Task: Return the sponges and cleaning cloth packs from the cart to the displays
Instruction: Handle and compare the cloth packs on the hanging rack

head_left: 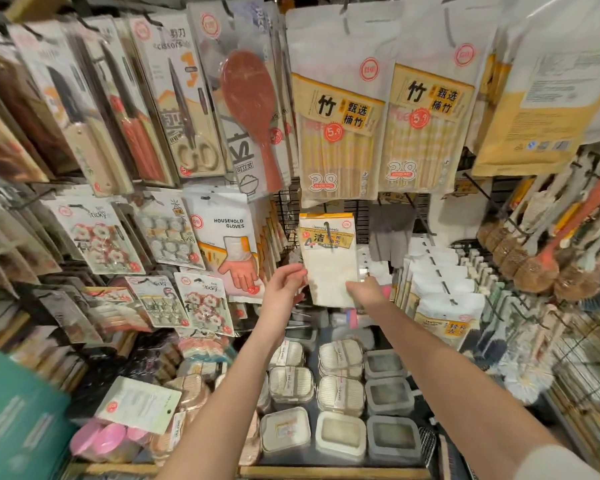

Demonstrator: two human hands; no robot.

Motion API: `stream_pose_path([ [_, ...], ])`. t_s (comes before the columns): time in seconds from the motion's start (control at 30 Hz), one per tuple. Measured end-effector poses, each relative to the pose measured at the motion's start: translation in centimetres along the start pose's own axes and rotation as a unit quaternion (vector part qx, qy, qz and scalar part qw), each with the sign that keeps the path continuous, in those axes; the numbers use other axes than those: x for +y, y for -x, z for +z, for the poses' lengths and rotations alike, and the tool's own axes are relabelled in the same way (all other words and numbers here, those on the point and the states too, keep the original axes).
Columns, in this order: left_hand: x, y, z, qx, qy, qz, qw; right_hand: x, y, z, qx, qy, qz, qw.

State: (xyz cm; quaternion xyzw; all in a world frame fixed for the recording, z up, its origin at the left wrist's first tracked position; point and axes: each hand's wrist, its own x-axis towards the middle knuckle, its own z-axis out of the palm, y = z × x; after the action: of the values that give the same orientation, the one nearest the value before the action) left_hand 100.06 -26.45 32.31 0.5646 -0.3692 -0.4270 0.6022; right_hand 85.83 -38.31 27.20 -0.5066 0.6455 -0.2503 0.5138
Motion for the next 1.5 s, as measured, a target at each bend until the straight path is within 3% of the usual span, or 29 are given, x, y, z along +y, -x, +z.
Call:
stream_pose_path([
  [0.17, -1.7, 0.8, 2.9, -0.051, -0.029, -0.028, 0.998, 4.7, 3.4, -2.7, -0.044, -0.011, 0.016, 0.999],
  [0.3, -3.0, 3.5, 7.9, -0.106, -0.059, -0.037, 0.992, 10.1, 6.1, -9.3, -0.004, -0.084, 0.073, 0.994],
  [0.6, -7.8, 13.0, 24.5, -0.229, -0.087, -0.098, 0.965, 22.9, 17.4, -28.4, 0.120, -0.249, 0.063, 0.959],
  [0.77, -12.6, 23.6, 36.8, -0.341, -0.076, -0.172, 0.921, 33.2, 28.1, -38.3, 0.193, -0.280, 0.082, 0.937],
  [0.93, -16.8, 33.0, 47.0, -0.412, -0.081, -0.299, 0.857, 43.1, 36.9, -45.1, 0.270, -0.329, 0.118, 0.897],
  [1.13, -20.4, 41.9, 54.8, -0.493, -0.167, -0.255, 0.815, 52.1, 41.5, -50.1, 0.350, -0.358, 0.200, 0.842],
  [1.5, -27.8, 46.6, 68.2, -0.575, -0.295, -0.239, 0.724, 62.3, 40.7, -56.0, 0.397, -0.388, 0.275, 0.785],
])
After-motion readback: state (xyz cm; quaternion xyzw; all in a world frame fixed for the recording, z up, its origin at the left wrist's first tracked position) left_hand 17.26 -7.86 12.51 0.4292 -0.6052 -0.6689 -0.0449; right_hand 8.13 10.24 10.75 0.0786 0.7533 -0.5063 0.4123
